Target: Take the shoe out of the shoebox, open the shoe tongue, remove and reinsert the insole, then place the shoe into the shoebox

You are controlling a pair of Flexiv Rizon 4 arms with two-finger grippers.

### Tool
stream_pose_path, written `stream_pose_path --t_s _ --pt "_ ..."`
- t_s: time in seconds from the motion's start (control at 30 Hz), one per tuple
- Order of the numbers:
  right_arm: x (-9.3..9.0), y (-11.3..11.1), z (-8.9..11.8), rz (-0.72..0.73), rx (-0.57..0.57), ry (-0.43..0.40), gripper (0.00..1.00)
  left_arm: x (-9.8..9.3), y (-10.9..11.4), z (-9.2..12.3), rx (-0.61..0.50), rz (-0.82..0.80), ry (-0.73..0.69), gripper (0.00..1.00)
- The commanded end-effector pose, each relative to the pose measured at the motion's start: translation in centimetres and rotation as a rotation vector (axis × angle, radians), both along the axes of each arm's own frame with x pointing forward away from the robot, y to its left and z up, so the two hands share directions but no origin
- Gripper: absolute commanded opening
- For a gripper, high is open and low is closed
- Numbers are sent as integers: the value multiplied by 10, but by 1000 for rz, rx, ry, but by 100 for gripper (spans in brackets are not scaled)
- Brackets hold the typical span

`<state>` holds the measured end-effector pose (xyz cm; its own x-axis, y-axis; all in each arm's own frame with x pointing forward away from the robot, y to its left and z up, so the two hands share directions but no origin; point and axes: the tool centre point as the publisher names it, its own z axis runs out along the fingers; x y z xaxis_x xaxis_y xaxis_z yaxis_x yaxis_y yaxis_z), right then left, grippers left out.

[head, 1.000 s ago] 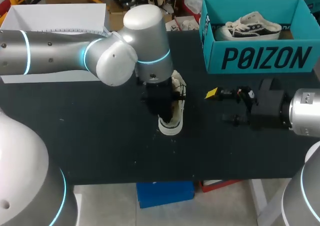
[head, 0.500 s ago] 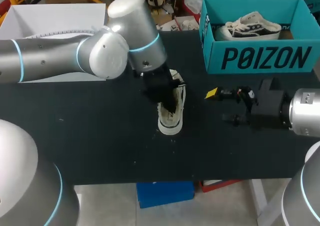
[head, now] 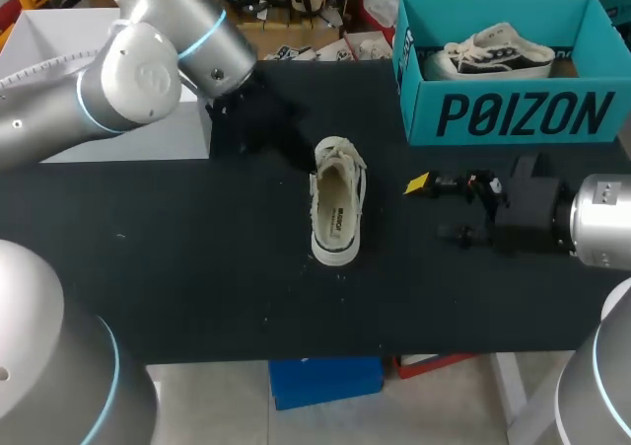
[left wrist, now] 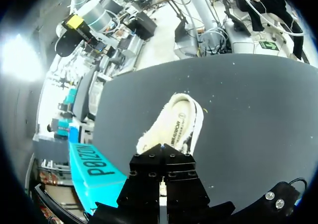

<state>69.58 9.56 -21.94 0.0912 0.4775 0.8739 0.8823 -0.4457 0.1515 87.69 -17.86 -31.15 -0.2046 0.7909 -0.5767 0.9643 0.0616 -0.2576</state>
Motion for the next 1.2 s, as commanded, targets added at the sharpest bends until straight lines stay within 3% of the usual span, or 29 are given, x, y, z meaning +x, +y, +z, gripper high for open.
stream_pose_path --t_s 0.03,0.23,0.47,0.77,1.2 --pt "-1 0 1 0 -1 1 100 14 11 -11 -86 73 -4 0" --pt "-1 0 1 0 -1 1 100 39 11 -11 -159 157 21 0" --pt "-1 0 1 0 -1 1 100 52 -1 -7 -175 180 10 0" --pt "-1 0 1 0 -1 1 100 56 -21 -12 -176 155 17 0" --pt "-1 0 1 0 -1 1 100 39 -34 -29 -141 110 49 0"
